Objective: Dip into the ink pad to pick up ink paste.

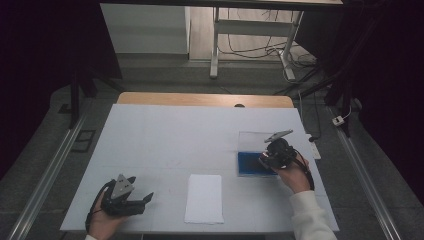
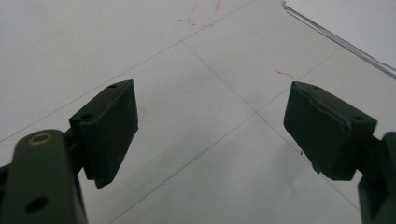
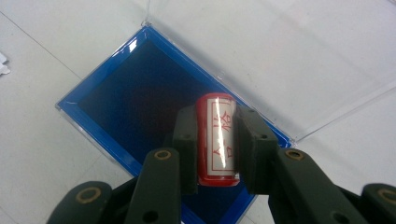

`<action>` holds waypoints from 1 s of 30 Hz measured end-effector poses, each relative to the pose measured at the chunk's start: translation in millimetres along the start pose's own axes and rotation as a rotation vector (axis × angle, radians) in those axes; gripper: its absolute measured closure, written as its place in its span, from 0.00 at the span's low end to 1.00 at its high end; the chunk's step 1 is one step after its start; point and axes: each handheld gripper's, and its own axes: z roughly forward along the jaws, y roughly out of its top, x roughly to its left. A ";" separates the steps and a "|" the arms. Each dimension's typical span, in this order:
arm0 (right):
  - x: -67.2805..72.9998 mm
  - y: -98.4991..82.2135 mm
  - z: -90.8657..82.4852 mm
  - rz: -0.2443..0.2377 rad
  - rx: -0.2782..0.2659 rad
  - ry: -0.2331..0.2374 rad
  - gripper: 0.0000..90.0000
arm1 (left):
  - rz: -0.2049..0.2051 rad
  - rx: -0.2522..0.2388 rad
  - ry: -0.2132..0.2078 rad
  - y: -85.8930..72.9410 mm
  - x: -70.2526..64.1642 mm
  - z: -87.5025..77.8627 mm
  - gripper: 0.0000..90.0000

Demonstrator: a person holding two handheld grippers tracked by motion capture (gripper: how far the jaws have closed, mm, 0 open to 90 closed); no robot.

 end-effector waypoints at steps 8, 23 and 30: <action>-1.0 -1.3 0.6 -0.002 -0.012 0.001 0.79 | 0.000 -0.006 0.001 0.3 0.1 -1.1 0.20; -2.0 -1.3 -4.4 -0.004 -0.037 0.012 0.78 | -0.009 -0.023 0.008 0.6 1.3 -2.6 0.20; -18.0 -6.6 -14.3 0.113 -0.108 0.081 0.78 | -0.005 -0.019 0.002 0.5 1.2 -1.9 0.20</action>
